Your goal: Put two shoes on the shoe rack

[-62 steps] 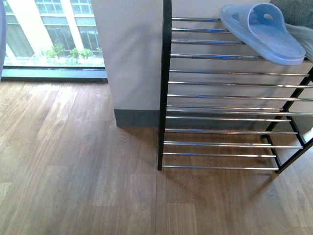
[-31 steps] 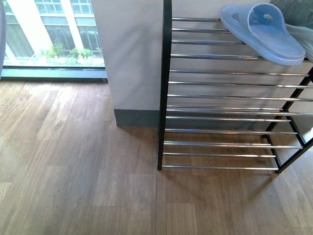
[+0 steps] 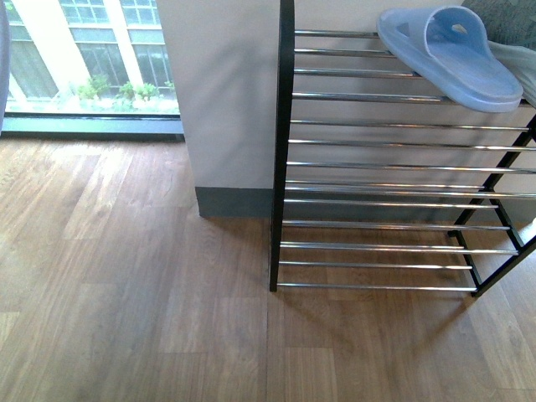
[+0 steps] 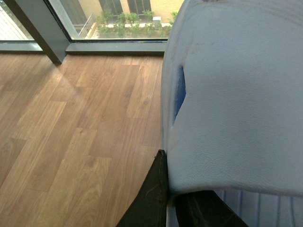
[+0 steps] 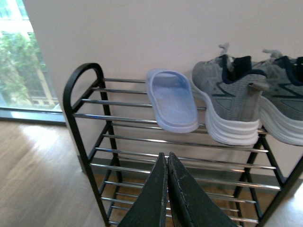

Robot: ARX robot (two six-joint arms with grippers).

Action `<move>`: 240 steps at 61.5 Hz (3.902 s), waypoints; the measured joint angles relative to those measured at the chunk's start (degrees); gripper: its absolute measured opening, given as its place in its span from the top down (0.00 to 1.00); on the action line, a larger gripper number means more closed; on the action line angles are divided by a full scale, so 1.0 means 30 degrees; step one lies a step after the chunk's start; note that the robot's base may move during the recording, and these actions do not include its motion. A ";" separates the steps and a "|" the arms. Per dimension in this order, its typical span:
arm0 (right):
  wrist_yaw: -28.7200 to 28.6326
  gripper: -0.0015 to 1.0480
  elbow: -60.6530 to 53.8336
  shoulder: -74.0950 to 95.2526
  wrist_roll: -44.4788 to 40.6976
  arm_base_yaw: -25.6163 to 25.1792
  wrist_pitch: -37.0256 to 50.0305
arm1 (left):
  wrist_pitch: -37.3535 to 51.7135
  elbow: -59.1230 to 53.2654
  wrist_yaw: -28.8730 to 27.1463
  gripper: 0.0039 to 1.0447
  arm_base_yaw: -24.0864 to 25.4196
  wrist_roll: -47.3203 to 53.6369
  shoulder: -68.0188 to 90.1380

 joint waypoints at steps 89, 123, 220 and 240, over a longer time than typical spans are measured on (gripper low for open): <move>0.0219 0.87 -0.0087 -1.1183 -0.0015 0.0605 -1.0863 | 0.0000 0.0000 0.0000 0.98 0.0000 0.0000 0.0000; 0.0153 0.09 -0.0087 -1.1198 -0.0015 0.0605 -1.0892 | 0.0000 0.0000 -0.0109 0.98 0.0022 0.0000 0.0000; 0.0270 0.09 -0.0087 -1.1213 -0.0015 0.0641 -1.0914 | -0.4226 2.1777 0.3206 0.98 -0.1384 -0.5231 1.9890; 0.0270 0.09 -0.0087 -1.1213 -0.0015 0.0641 -1.0914 | -0.7548 2.7139 0.2812 0.98 -0.1370 -0.5275 2.3809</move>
